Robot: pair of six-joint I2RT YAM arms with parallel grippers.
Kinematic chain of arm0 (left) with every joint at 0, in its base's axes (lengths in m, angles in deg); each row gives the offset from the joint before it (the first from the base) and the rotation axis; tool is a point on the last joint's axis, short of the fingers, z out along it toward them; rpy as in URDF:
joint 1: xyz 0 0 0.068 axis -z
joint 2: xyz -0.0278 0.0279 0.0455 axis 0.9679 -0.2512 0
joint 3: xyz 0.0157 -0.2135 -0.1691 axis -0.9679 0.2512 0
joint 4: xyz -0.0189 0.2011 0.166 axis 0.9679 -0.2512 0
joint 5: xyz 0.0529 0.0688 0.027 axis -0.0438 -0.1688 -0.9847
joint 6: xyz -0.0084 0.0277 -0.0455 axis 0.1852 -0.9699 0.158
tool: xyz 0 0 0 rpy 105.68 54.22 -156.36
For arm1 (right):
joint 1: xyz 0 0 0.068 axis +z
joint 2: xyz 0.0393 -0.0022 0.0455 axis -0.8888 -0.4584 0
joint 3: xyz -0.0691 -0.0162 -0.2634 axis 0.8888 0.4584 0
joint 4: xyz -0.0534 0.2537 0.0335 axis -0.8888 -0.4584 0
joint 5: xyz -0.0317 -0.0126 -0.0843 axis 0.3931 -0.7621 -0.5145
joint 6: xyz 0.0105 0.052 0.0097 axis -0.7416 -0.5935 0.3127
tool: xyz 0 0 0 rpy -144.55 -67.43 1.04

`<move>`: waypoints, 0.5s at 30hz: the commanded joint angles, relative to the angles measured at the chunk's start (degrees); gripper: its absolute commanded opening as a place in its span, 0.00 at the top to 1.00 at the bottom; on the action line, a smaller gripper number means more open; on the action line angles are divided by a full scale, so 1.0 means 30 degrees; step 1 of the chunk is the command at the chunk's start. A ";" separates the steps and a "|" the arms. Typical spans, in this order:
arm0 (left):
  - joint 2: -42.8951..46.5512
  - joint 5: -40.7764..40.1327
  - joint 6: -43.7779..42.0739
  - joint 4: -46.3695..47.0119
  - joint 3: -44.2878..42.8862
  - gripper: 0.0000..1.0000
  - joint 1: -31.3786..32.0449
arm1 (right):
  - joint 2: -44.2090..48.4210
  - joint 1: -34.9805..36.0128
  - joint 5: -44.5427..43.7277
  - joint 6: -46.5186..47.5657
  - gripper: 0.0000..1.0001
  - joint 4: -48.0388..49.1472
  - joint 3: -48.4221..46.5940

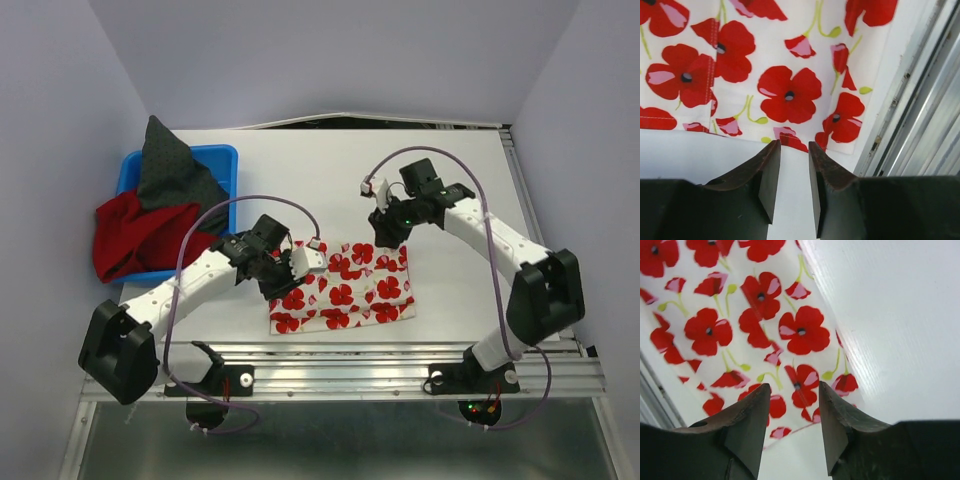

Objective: Fold and stack the skirts
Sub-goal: Fold the skirt

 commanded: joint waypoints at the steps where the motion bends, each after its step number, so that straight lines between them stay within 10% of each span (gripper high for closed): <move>1: -0.1084 -0.1333 0.2436 0.2378 -0.0243 0.63 -0.0129 | -0.3130 0.0097 -0.0638 -0.1631 0.52 0.2640 -0.0319; 11: -0.3372 -0.1189 0.2759 0.3141 -0.1533 0.70 -0.0334 | -0.6971 0.0097 -0.3455 -0.1691 0.37 0.5985 -0.0582; 15: -0.3343 -0.1306 0.3081 0.3347 -0.1592 0.70 -0.0481 | -0.7646 0.0097 -0.3601 -0.0901 0.58 0.5693 -0.0379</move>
